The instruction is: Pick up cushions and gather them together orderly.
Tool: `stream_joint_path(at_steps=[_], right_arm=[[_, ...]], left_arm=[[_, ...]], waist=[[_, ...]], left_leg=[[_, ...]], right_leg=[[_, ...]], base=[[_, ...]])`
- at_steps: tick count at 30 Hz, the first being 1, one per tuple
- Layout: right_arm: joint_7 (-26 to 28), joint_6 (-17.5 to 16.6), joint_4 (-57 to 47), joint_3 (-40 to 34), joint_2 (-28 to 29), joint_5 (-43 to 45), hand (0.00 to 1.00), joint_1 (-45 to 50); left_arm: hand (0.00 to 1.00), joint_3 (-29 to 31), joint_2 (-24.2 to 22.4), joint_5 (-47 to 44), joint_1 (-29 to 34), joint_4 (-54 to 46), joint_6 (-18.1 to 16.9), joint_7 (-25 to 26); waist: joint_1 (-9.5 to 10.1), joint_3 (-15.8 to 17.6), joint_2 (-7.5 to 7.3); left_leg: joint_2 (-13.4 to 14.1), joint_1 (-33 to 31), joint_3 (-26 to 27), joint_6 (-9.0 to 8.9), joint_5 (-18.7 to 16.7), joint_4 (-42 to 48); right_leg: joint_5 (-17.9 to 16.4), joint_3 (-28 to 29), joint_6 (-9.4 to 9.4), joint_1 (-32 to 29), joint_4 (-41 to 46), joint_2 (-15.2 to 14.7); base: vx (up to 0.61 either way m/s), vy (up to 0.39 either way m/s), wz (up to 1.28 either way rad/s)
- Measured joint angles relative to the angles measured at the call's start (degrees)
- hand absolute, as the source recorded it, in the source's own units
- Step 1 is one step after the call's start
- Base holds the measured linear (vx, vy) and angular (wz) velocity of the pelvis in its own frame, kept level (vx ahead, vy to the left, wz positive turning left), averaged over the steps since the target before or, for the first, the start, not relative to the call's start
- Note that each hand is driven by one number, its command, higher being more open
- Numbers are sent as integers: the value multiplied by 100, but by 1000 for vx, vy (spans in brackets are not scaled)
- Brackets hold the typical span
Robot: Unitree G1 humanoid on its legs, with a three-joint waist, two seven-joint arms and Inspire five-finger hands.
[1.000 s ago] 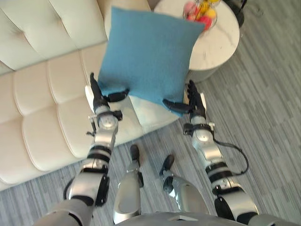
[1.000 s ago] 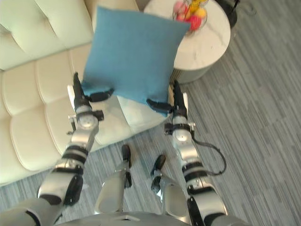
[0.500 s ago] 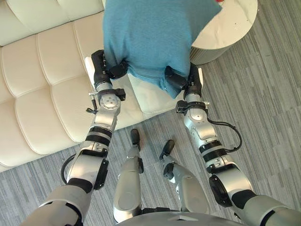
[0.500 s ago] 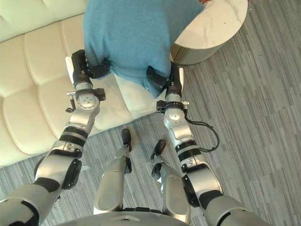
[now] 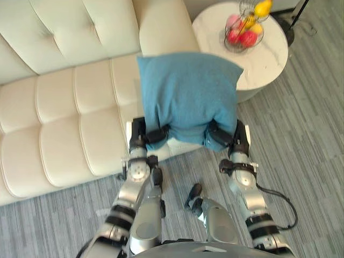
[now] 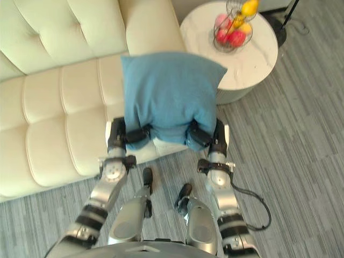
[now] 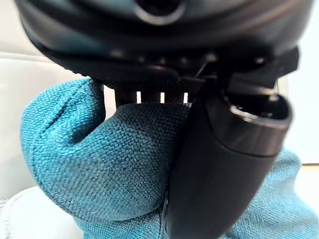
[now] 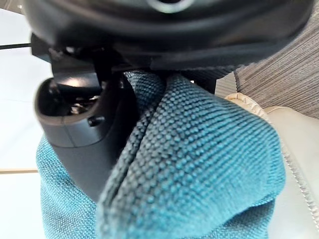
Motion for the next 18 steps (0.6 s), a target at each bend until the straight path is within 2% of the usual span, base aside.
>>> stream_joint_path(at_steps=[5, 6, 7, 8, 9, 11, 12, 13, 14, 15, 16, 17, 18], right_arm=[[-1, 2, -119, -33, -126, -335, 0, 275], [-2, 4, -126, -43, -157, -422, 0, 271], [-3, 4, -138, -58, -168, -443, 0, 272], [-10, 8, -154, -138, -195, -545, 0, 264], [-14, 13, -167, -164, -214, -552, 0, 262], [-22, 42, -183, -222, -226, -605, 0, 279], [-34, 44, -188, -249, -232, -645, 0, 295], [-76, 45, -241, -317, -258, -656, 0, 336], [-79, 45, -254, -345, -259, -656, 0, 340], [-108, 45, -293, -498, -231, -659, 0, 344], [-138, 55, -293, -604, -185, -660, 0, 375], [-138, 56, -292, -623, -174, -662, 0, 384], [-138, 66, -292, -674, -125, -723, 0, 436]], left_arm=[[0, -145, -61, -109, 368, -194, -1, -167], [0, -170, -71, -118, 404, -192, 0, -169], [0, -190, -81, -129, 405, -193, 0, -174], [0, -218, -154, -139, 396, -203, -7, -194], [0, -250, -179, -146, 402, -202, -11, -198], [0, -355, -186, -195, 437, -196, -12, -199], [0, -397, -187, -201, 444, -195, -13, -199], [0, -508, -194, -201, 450, -194, -25, -214], [0, -537, -198, -201, 449, -194, -33, -215], [0, -673, -176, -202, 410, -188, -93, -257], [0, -765, -119, -202, 382, -177, -107, -312], [0, -789, -102, -203, 383, -175, -110, -313], [0, -855, -41, -208, 401, -160, -109, -344]], waist=[[-21, -217, 258], [-3, -280, 341], [-19, -306, 359], [-47, -336, 345], [-59, -359, 373], [-78, -505, 437], [-125, -571, 465], [-229, -717, 548], [-258, -746, 563], [-321, -838, 544], [-324, -920, 403], [-323, -938, 370], [-344, -997, 276]], left_leg=[[-78, -7, -531, -63, -53, 228], [-44, -115, -402, 30, -323, 333], [-12, -176, -189, 89, -542, 447], [132, -382, 353, 320, -987, 1077], [272, -530, 609, 384, -1166, 1573], [864, -662, 1291, 620, -1443, 2758], [1025, -653, 1452, 638, -1461, 2891], [1238, -560, 1627, 528, -1473, 2821], [1232, -556, 1632, 430, -1506, 2748], [1029, -503, 1654, 160, -1581, 2420], [767, -487, 1588, 148, -1509, 2263], [711, -485, 1574, 153, -1506, 2244], [492, -449, 1482, 186, -1492, 2194]], right_leg=[[-109, -539, 23, 415, -26, -62], [-115, -711, 19, 477, -20, -90], [-113, -816, 21, 518, -41, -129], [-105, -1031, 24, 580, -93, -310], [-105, -1113, 25, 615, -69, -369], [-83, -1321, 64, 744, -32, -478], [-61, -1399, 102, 785, -47, -489], [-18, -1568, 186, 838, -44, -523], [-4, -1606, 211, 846, -40, -533], [87, -1704, 371, 846, -63, -657], [165, -1748, 498, 850, -117, -828], [174, -1750, 512, 857, -124, -865], [224, -1743, 596, 942, -125, -1011]], base=[[-19, -27, 58], [-84, -6, 46], [-83, 14, 81], [-38, 53, 75], [-19, 81, 72], [39, 143, 43], [102, 237, 60], [110, 233, 52], [118, 288, 72], [109, 305, 67], [134, 357, 65], [119, 279, 62], [136, 277, 61]])
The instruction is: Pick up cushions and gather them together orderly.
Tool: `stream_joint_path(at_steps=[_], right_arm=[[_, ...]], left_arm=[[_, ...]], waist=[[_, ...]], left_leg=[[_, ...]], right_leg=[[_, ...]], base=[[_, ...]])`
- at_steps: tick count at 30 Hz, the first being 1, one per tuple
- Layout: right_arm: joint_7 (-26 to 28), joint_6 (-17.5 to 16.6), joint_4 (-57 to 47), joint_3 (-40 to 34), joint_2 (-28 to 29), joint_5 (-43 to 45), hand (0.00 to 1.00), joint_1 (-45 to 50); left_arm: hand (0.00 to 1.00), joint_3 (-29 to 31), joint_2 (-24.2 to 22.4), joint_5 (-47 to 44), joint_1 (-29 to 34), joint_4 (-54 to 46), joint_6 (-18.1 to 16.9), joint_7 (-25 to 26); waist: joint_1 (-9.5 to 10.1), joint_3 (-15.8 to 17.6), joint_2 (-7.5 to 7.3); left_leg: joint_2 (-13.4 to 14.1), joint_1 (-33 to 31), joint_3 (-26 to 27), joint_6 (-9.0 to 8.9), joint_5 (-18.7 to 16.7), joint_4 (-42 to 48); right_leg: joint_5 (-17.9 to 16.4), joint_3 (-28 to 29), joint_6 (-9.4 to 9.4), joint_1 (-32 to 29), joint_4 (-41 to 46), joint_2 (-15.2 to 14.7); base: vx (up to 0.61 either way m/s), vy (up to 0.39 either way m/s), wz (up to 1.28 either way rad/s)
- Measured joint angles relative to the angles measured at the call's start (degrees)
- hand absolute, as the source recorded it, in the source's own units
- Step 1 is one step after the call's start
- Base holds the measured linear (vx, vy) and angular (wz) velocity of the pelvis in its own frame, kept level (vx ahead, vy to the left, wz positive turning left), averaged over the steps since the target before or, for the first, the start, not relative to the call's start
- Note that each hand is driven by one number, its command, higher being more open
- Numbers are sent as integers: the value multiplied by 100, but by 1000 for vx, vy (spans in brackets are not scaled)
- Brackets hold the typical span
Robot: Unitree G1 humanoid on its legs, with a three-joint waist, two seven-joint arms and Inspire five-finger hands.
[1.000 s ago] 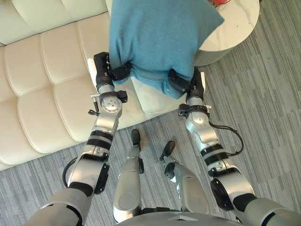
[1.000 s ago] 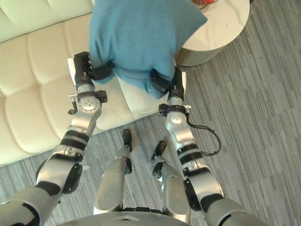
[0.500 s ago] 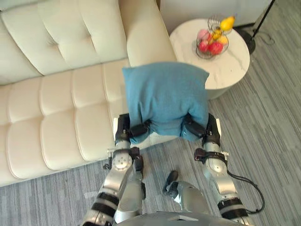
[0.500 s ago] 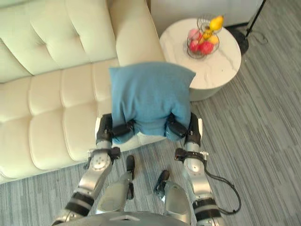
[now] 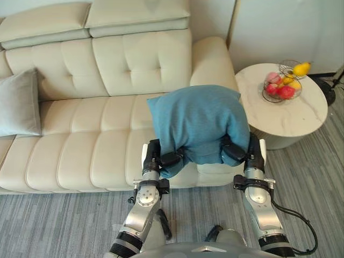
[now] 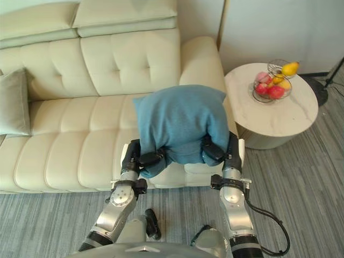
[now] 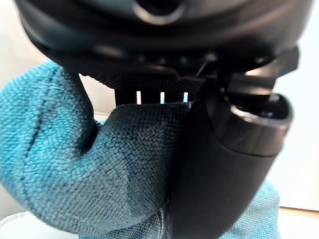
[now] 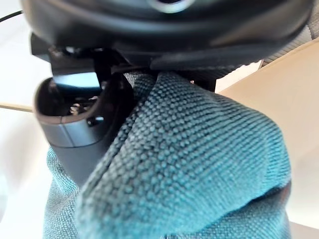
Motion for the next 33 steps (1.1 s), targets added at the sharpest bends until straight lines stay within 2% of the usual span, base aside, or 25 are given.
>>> stream_joint_path(at_steps=[1, 2, 3, 4, 5, 6, 7, 8, 9, 10, 11, 13, 14, 15, 16, 17, 19, 20, 21, 22, 25, 26, 27, 30, 33], right_arm=[[12, 18, 3, -4, 74, -53, 0, 46], [24, 26, 10, 0, 91, -59, 0, 45], [58, 74, 27, 32, 169, -70, 0, 44], [72, 101, 103, 95, 215, -73, 0, 29], [83, 128, 307, 251, 206, -75, 0, -13], [105, 134, 445, 326, 215, -76, 0, -12], [139, 163, 576, 409, 276, -77, 0, 5], [140, 165, 579, 412, 277, -77, 0, 5], [163, 177, 624, 421, 298, -83, 0, 9], [184, 185, 653, 420, 287, -84, 0, 13], [199, 195, 673, 419, 242, -84, 0, 18], [198, 201, 680, 420, 187, -84, 0, 18], [188, 201, 680, 416, 163, -83, 0, 43], [182, 218, 717, 389, 46, -80, 0, 57], [181, 218, 716, 389, 45, -80, 0, 58], [179, 221, 709, 388, 24, -81, 0, 58], [179, 235, 703, 402, 10, -81, 0, 106], [177, 235, 696, 407, 11, -81, 0, 118], [157, 235, 624, 406, 7, -82, 0, 141], [116, 232, 471, 396, -6, -86, 0, 122], [93, 233, 421, 342, 1, -86, 0, 117], [92, 233, 421, 285, 7, -86, 0, 117], [98, 230, 495, 187, 73, -88, 0, 88], [88, 239, 529, 105, 264, -88, 0, 142], [138, 266, 539, 151, 317, -110, 0, 168]], left_arm=[[0, 21, 20, -1, 74, 19, 0, -28], [0, 34, 25, -2, 101, 19, 0, -28], [0, 64, 66, -5, 205, 22, 0, -29], [0, 109, 92, -8, 310, 23, 0, -30], [0, 208, 96, -11, 498, 22, 0, -34], [0, 246, 130, -14, 610, 15, -1, -34], [0, 268, 223, -63, 752, 16, 1, -35], [0, 269, 224, -65, 755, 16, 1, -35], [0, 269, 228, -108, 836, 16, 2, -40], [0, 257, 226, -108, 873, 16, 4, -51], [0, 241, 226, -109, 889, 20, 22, -78], [0, 217, 223, -106, 885, 19, 23, -112], [0, 187, 224, -102, 875, 21, 23, -150], [0, 155, 103, -100, 851, 116, 39, -194], [0, 155, 102, -99, 851, 117, 39, -197], [0, 168, 82, -98, 834, 121, 39, -223], [0, 169, 50, -103, 862, 293, 41, -264], [0, 169, 46, -103, 880, 316, 41, -283], [0, 168, 34, -103, 913, 323, 41, -338], [0, 189, -9, -102, 872, 319, 35, -359], [0, 205, -40, -99, 811, 319, 35, -385], [0, 191, -44, -99, 793, 303, 35, -422], [0, 163, 16, -97, 752, 273, 41, -445], [0, 164, 105, -95, 671, 269, 45, -443], [0, 157, 185, -95, 749, 247, 51, -441]], waist=[[8, -21, -45], [16, -20, -47], [43, -13, -51], [68, -10, -57], [79, -17, -37], [73, -6, -23], [43, -1, -38], [42, 0, -37], [11, 1, -38], [-3, 19, -69], [-9, 22, -77], [-70, 2, -86], [-134, -56, -179], [-210, -139, -3], [-211, -142, -1], [-202, -152, 15], [-46, -127, 14], [-13, -127, 10], [44, -132, -6], [54, -139, -16], [54, -132, -28], [53, -148, 17], [27, -203, 55], [-31, -192, -79], [-21, -184, -35]], left_leg=[[-197, 112, -51, 157, -104, 17], [-226, 139, -50, 184, -136, 23], [-349, 272, -42, 265, -225, 19], [-417, 394, -14, 305, -299, -1], [-461, 596, 2, 358, -362, -107], [-474, 746, -21, 422, -414, -232], [-514, 918, -94, 502, -466, -439], [-515, 922, -97, 504, -465, -449], [-585, 1030, -153, 558, -434, -637], [-689, 1178, -168, 578, -388, -849], [-803, 1353, -199, 511, -284, -1063], [-927, 1467, -268, 434, -295, -1148], [-1063, 1434, -392, 324, -422, -988], [-907, 1256, -530, 172, -622, -620], [-901, 1246, -526, 164, -626, -591], [-681, 942, -460, -89, -777, 167], [-103, 525, -284, -331, -961, 1956], [-1, 514, -249, -341, -978, 2161], [229, 436, -231, -342, -1020, 2427], [413, 197, -377, -373, -1082, 2295], [426, 101, -807, -404, -1047, 1403], [354, 316, -1125, -361, -482, 192], [295, 641, -1479, -660, 316, -718], [72, 801, -1461, -618, 348, -952], [-128, 1354, -1384, -546, 354, -1330]], right_leg=[[54, 81, 81, 101, 206, -235], [65, 124, 94, 95, 317, -298], [85, 350, 84, -23, 882, -591], [190, 597, -77, -202, 1413, -821], [541, 948, -626, -513, 2119, -1038], [478, 1209, -862, -728, 2521, -1055], [-36, 1701, -575, -1119, 2770, -648], [-51, 1718, -564, -1128, 2766, -631], [-297, 1902, -426, -1369, 2624, -237], [-438, 1904, -471, -1507, 2377, 24], [-469, 1870, -515, -1625, 1997, 336], [-417, 1888, -600, -1670, 1259, 735], [-15, 2001, -995, -1656, 593, 894], [64, 1896, -940, -1515, 387, 1025], [64, 1891, -940, -1507, 364, 1030], [128, 1816, -944, -1247, -47, 1200], [248, 1893, -965, -496, -728, 1529], [247, 1925, -965, -371, -800, 1559], [247, 2021, -965, -158, -914, 1570], [253, 2187, -955, -101, -975, 1491], [255, 2392, -929, -55, -931, 1348], [236, 2520, -751, -44, -864, 1297], [52, 2704, -336, 24, -906, 1305], [135, 2717, -227, 133, -1036, 1107], [161, 2805, -185, 559, -1235, 949]], base=[[133, 289, 59], [128, 297, 36], [116, 295, 9], [100, 267, -1], [101, 277, -8], [81, 198, 3], [75, 132, 11], [79, 78, 23], [87, 57, 20], [130, 48, 28], [146, 40, 23], [250, 19, 38], [333, -25, 69], [256, -40, 56], [314, -83, 39], [309, -103, 12], [360, -104, -18], [372, -12, -46], [280, 39, -51], [308, 100, -52], [230, 201, -41], [241, 290, -48], [285, 313, -33], [166, 197, 1], [104, 129, 0]])
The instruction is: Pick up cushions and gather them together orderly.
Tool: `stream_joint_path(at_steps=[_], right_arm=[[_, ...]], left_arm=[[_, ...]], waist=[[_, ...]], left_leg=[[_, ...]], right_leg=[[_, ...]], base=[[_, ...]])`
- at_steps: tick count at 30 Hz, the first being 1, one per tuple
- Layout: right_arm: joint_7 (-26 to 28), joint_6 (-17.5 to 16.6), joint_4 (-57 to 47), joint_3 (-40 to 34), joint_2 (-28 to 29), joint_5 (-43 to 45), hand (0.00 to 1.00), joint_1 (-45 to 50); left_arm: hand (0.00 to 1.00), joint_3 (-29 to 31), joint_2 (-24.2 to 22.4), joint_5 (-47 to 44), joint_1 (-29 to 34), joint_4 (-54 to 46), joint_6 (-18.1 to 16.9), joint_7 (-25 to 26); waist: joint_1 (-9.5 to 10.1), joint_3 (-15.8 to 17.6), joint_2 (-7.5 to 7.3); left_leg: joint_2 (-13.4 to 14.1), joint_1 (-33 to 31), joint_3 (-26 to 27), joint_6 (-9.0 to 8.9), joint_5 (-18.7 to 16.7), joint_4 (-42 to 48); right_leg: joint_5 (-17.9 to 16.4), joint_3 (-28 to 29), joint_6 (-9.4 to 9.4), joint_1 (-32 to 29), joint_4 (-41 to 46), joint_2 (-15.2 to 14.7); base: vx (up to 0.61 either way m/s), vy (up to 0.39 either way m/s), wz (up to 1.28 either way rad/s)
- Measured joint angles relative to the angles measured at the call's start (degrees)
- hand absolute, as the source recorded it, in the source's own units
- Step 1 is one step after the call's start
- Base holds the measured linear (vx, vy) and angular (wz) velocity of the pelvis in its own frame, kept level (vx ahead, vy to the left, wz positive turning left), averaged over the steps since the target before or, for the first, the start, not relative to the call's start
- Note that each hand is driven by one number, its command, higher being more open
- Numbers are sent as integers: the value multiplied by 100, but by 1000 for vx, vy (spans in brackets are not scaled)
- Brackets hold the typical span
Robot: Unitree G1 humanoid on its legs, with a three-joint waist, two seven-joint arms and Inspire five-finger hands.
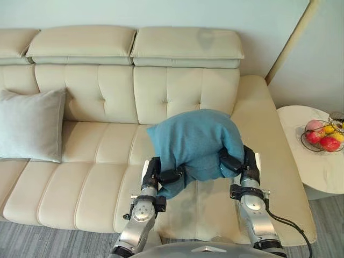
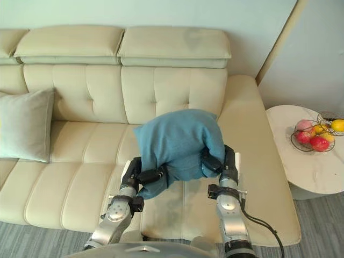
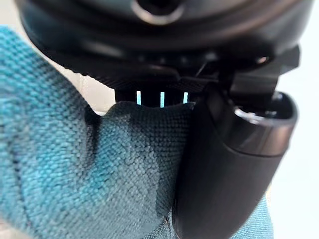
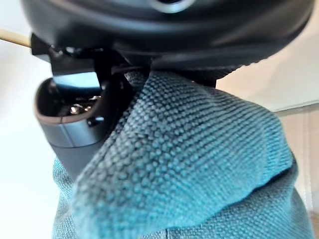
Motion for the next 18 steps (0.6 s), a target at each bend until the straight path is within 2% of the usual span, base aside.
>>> stream_joint_path(at_steps=[3, 9, 13, 18], right_arm=[[-2, -8, -1, 9, 2, -50, 0, -34], [-203, -7, -2, 25, -115, -190, 0, -93], [-502, -5, -2, 44, -172, -211, 0, -334], [-1065, -5, 1, 191, -180, -573, 0, -1177]], left_arm=[[0, -2, 8, 6, 8, -63, -1, 3], [0, -234, 10, 13, -155, -63, 0, 163], [0, -371, 15, 206, -558, -64, 1, 406], [0, -367, 16, 336, -1368, -64, 1, 918]], waist=[[24, -32, 51], [-1, -70, 123], [-32, -68, 143], [2, 88, 189]], left_leg=[[8, 18, 3, 0, 31, -108], [6, -5, 149, -46, 361, -652], [34, -351, 135, -44, 539, -827], [19, -861, 85, 4, 696, -859]], right_leg=[[1, 22, 0, -13, -24, 17], [9, 153, -6, -316, -84, 54], [72, 152, -5, -736, -76, 111], [140, 110, 16, -1245, 4, 115]], base=[[46, 22, 1], [8, 8, -10], [-16, 8, 2], [-43, 17, 7]])
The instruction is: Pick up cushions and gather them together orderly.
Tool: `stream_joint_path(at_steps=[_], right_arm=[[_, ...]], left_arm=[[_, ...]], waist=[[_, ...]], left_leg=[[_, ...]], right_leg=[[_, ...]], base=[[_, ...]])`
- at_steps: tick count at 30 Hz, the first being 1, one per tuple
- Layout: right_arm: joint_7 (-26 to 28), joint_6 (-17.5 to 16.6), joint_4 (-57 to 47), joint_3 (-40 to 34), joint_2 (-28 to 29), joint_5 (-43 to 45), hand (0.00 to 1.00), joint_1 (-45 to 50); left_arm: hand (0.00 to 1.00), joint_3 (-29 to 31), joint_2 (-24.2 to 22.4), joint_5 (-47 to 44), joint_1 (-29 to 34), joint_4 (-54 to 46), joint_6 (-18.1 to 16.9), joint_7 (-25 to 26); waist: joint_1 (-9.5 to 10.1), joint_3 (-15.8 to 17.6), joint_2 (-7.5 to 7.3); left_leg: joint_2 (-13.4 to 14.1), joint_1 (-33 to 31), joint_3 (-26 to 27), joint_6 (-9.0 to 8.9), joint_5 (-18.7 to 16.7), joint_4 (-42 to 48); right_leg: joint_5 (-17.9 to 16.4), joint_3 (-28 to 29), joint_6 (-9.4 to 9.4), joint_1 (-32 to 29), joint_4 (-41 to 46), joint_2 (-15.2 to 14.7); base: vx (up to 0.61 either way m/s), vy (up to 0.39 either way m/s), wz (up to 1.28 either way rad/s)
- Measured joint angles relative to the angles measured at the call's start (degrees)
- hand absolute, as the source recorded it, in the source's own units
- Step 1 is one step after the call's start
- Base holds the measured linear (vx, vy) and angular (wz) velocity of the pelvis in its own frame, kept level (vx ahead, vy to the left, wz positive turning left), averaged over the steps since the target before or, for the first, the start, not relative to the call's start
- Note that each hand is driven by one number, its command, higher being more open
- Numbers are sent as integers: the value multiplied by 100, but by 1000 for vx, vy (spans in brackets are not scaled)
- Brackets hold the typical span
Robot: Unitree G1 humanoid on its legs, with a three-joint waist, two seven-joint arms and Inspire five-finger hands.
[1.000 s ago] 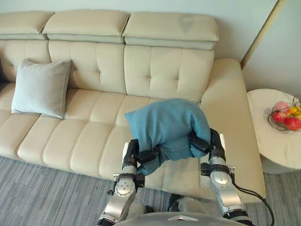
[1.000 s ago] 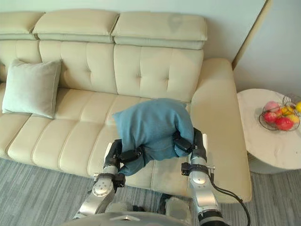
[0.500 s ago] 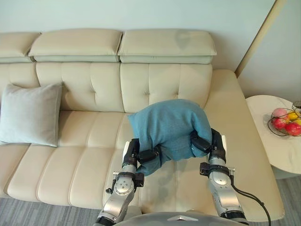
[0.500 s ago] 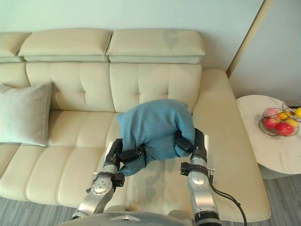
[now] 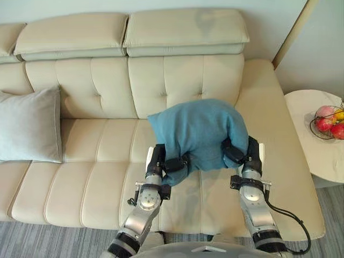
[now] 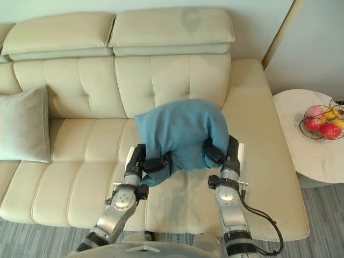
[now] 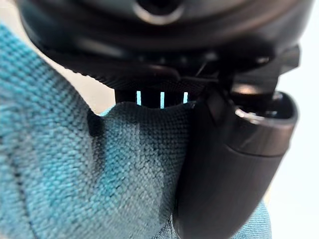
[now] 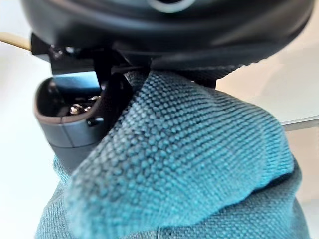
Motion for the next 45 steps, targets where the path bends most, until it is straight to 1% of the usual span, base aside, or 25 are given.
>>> stream_joint_path(at_steps=[2, 4, 5, 6, 7, 8, 9, 10, 14, 15, 18, 19, 20, 21, 22, 23, 25, 27, 29, 31, 34, 36, 42, 44, 45], right_arm=[[-201, 0, 36, 5, -23, -56, 0, -467], [-442, -1, 337, 11, -108, -83, 0, -1301], [-484, -1, 421, 11, -144, -82, 0, -1490], [-560, 0, 669, 11, -270, -82, 0, -2075], [-642, 0, 792, 11, -328, -82, 0, -2494], [-697, 0, 841, 12, -350, -81, 0, -2664], [-786, -1, 890, 9, -387, -81, 0, -2881], [-820, -4, 926, 9, -390, -82, 100, -2999], [-978, -75, 1448, -51, -343, -28, 100, -3750], [-991, -96, 1655, -114, -336, -16, 100, -3968], [-999, -107, 2303, -316, -333, 215, 100, -4601], [-998, -107, 2563, -391, -342, 278, 100, -4842], [-996, -107, 2633, -396, -351, 328, 100, -4894], [-962, -99, 2816, -429, -342, 459, 100, -5059], [-888, -73, 2939, -432, -332, 559, 100, -5125], [-857, -66, 2981, -432, -324, 614, 100, -5125], [-757, 4, 3102, -435, -246, 665, 100, -5122], [-667, 66, 3121, -434, -184, 664, 100, -5075], [-552, 89, 3091, -430, -90, 660, 100, -4844], [-435, 94, 2877, -422, 30, 654, 100, -4424], [-331, 93, 2476, -418, 173, 654, 100, -3910], [-236, 92, 2206, -422, 198, 655, 100, -3604], [-34, 91, 1707, -591, 146, 654, 100, -3018], [12, 89, 1481, -618, 26, 650, 100, -2745], [41, 84, 1425, -620, -50, 645, 100, -2595]], left_arm=[[0, 14, 19, 48, -453, 0, -1, 202], [0, 105, 120, 54, -1132, 2, -1, 412], [0, 125, 146, 55, -1283, 8, -1, 460], [0, 212, 244, 89, -1778, 21, -1, 578], [0, 273, 325, 98, -2190, 67, -1, 665], [0, 284, 377, 99, -2388, 104, -1, 725], [0, 286, 451, 102, -2751, 222, -1, 804], [100, 299, 499, 103, -2930, 288, -1, 829], [100, 447, 618, 135, -3652, 716, -3, 880], [100, 464, 631, 239, -3850, 869, -4, 899], [100, 500, 681, 350, -4449, 1377, -18, 943], [100, 511, 713, 351, -4736, 1652, -20, 945], [100, 516, 718, 352, -4809, 1742, -20, 942], [100, 602, 731, 351, -4962, 1948, -20, 927], [100, 742, 716, 347, -4996, 2078, -19, 927], [100, 775, 700, 347, -4996, 2140, -18, 931], [100, 916, 630, 328, -4993, 2284, -4, 925], [100, 934, 609, 328, -4912, 2295, 0, 912], [100, 945, 508, 332, -4683, 2292, 0, 833], [100, 948, 360, 335, -4341, 2289, -2, 747], [100, 1038, 207, 341, -3966, 2270, -6, 630], [100, 1133, 119, 348, -3800, 2260, -8, 538], [100, 1369, 130, 547, -3383, 2026, -15, 300], [100, 1398, 148, 544, -3129, 1834, -20, 264], [100, 1402, 209, 541, -2912, 1680, -69, 199]], waist=[[64, 150, 2], [73, 393, -1], [73, 419, 0], [140, 461, 0], [174, 574, 2], [193, 623, 0], [216, 673, 2], [222, 707, 4], [229, 886, 6], [229, 945, 7], [239, 1206, 8], [240, 1314, 15], [239, 1338, 16], [234, 1448, 20], [237, 1568, 37], [238, 1596, 55], [243, 1707, 74], [257, 1736, 90], [276, 1791, 90], [297, 1791, 89], [347, 1792, 85], [351, 1793, 81], [345, 1787, 69], [346, 1773, 39], [345, 1744, -19]], left_leg=[[0, -225, -42, 24, 102, 1], [4, -486, -146, 43, 228, -2], [3, -562, -152, 42, 265, -2], [5, -816, -171, 62, 347, -13], [1, -913, -183, 69, 429, -44], [5, -957, -191, 79, 445, -44], [11, -1048, -231, 77, 478, -44], [13, -1084, -254, 78, 487, -45], [1, -1344, -276, 109, 635, -49], [-3, -1421, -280, 110, 732, -74], [9, -1548, -288, 97, 924, -143], [20, -1695, -290, 72, 1055, -144], [21, -1743, -290, 70, 1095, -145], [24, -1839, -290, 74, 1198, -146], [41, -1897, -290, 66, 1222, -147], [49, -1934, -291, 62, 1227, -148], [68, -2097, -297, 31, 1248, -150], [71, -2225, -296, 28, 1246, -151], [46, -2232, -290, -2, 1219, -152], [-22, -2229, -270, -84, 1092, -153], [-66, -2220, -165, -46, 1059, -154], [-83, -2187, -88, -40, 1057, -155], [-69, -1922, 99, -3, 1082, -155], [-50, -1750, 135, -19, 1030, -159], [-32, -1641, 165, -42, 952, -160]], right_leg=[[48, -29, -16, -219, 41, 0], [89, -133, -23, -435, 88, 2], [105, -147, -26, -506, 90, 3], [141, -165, -13, -740, 93, 7], [175, -188, -24, -833, 94, 4], [176, -202, -23, -875, 96, 2], [181, -246, -25, -936, 96, -1], [182, -264, -26, -965, 104, 0], [183, -298, -29, -1224, 201, -15], [196, -313, -49, -1313, 234, -18], [214, -338, -76, -1481, 321, 5], [257, -363, -116, -1622, 357, 9], [273, -370, -129, -1668, 369, 11], [301, -369, -149, -1801, 436, 18], [304, -344, -153, -1909, 536, 19], [306, -342, -154, -1958, 566, 22], [305, -319, -154, -2231, 784, 3], [296, -299, -153, -2454, 970, -36], [193, -278, -120, -2589, 1273, -152], [86, -267, -84, -2702, 1551, -303], [71, -187, -68, -2783, 1663, -376], [72, -128, -66, -2803, 1696, -408], [61, -29, -77, -2640, 1739, -410], [53, -20, -81, -2475, 1706, -386], [53, 9, -81, -2376, 1662, -358]], base=[[-85, 12, 13], [-95, 3, 21], [-139, 3, 17], [-109, 1, 14], [-45, -6, 13], [-52, -20, 15], [-41, -21, 13], [-33, -22, 17], [-19, -18, 8], [-25, -21, 8], [-69, -27, 6], [-96, -26, 6], [-101, -30, 4], [-92, -28, -5], [-87, -23, -7], [-80, -14, -7], [-75, -11, -5], [-46, -19, -3], [-19, -34, 7], [-4, -52, 10], [0, -56, -5], [17, -61, -12], [28, -91, -12], [9, -91, -8], [8, -125, -15]])
